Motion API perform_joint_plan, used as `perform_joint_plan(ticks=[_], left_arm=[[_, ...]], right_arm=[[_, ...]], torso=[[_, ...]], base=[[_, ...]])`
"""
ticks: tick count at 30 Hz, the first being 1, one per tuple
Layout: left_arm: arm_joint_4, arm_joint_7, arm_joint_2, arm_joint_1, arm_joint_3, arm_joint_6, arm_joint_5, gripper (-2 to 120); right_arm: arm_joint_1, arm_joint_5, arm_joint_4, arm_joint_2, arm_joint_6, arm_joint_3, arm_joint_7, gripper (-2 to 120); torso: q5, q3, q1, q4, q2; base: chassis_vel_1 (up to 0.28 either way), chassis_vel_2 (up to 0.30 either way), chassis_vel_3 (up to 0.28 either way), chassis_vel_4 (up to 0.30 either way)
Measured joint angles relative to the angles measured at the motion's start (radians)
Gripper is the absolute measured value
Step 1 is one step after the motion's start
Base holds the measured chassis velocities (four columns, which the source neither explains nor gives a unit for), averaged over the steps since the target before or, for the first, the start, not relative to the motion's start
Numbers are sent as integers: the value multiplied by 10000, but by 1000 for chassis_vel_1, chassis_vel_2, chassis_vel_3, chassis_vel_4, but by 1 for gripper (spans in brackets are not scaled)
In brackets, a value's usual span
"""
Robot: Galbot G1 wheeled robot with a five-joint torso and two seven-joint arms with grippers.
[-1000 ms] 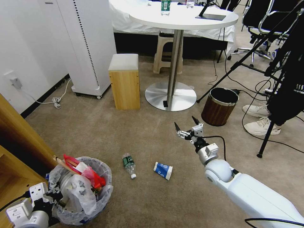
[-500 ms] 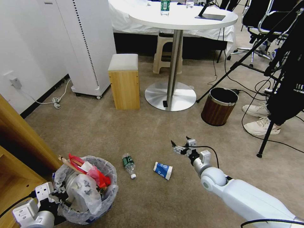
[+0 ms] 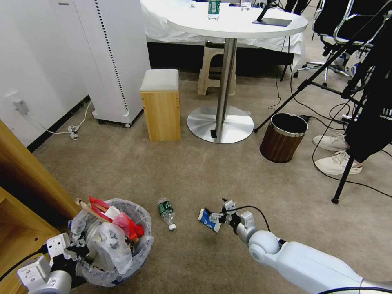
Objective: Pick up the trash bin and place the garbage on the floor into it.
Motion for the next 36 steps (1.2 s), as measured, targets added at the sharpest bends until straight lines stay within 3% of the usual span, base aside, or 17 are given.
perform_joint_plan(ticks=[6, 14, 22, 32, 34, 36], left_arm=[[40, 73, -1, -49, 49, -146, 75, 0], [52, 137, -45, -79, 121, -310, 179, 0], [62, 189, -15, -46, 122, -409, 186, 0], [95, 247, -29, -85, 178, -496, 191, 0], [95, 260, -13, -97, 177, -518, 173, 0], [95, 268, -16, -100, 183, -528, 171, 0]], right_arm=[[-161, -128, -52, -197, -1124, -194, 838, 100], [-95, -122, -465, 81, -1579, -550, 1031, 100], [-15, -878, -1701, 687, -1107, -580, 938, 100], [189, -1315, -2284, 1063, -638, -719, 856, 99], [238, -1554, -2434, 1148, -448, -794, 865, 91], [241, -1668, -2489, 1176, -395, -803, 867, 91]], torso=[[-1, 0, 0, 0, 0], [0, 0, 1, 3, 0], [0, 0, 2, 1, 0], [0, 0, 2, 1, 0], [-1, 0, 2, 1, 0], [-1, 0, 2, 1, 0]], base=[[0, 0, 0, 0], [0, 0, 0, 0], [0, 0, 0, 0], [0, 0, 0, 0], [0, 0, 0, 0], [0, 0, 0, 0]])
